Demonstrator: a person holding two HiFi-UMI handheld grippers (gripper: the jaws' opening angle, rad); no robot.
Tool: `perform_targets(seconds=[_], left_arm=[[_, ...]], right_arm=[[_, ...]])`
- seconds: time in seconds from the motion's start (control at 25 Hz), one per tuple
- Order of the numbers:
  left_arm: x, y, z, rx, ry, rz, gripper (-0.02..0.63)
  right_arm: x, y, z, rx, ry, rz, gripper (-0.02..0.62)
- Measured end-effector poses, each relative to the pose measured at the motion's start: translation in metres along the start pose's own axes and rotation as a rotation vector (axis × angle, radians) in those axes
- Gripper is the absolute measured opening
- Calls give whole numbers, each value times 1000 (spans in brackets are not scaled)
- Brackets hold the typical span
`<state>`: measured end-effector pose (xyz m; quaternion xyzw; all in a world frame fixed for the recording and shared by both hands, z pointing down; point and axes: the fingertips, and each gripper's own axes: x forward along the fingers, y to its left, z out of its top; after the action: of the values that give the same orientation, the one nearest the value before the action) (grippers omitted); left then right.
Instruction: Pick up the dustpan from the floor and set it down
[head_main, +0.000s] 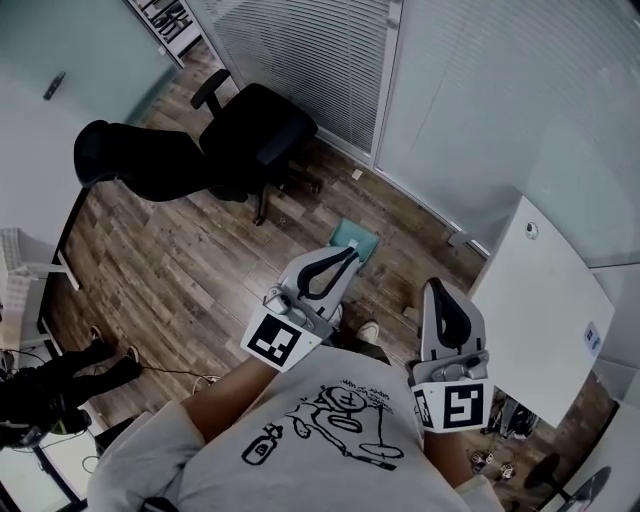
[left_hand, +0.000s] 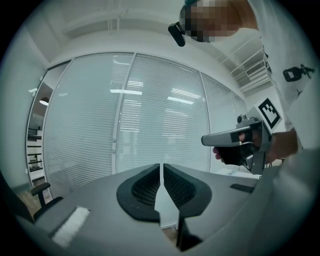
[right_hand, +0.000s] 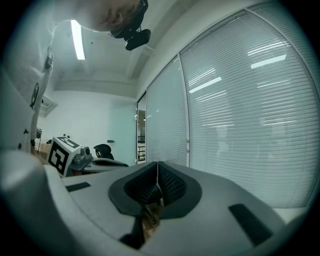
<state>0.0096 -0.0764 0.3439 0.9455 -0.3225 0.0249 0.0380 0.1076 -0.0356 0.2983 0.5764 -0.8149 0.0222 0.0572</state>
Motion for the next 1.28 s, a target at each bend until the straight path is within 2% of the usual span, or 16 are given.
perform_targets(seconds=[0.24,0.36,0.6,0.72,1.28], left_arm=[[-5,11,-22,-14,32,11,5],[-6,17,-36,5,51,23,11],[-14,34,-68,23,69,79,20],[-18,43,-92,34,107,93,41],[-37,60,-187,52,293,115,64]], right_arm=[[5,7,-3,-1,11,9,6],[6,9,-2,-3,12,12,6],[10,11,-2,-8,14,11,6],[11,11,-2,-9,13,9,6],[12,14,-7,-11,26,3,6]])
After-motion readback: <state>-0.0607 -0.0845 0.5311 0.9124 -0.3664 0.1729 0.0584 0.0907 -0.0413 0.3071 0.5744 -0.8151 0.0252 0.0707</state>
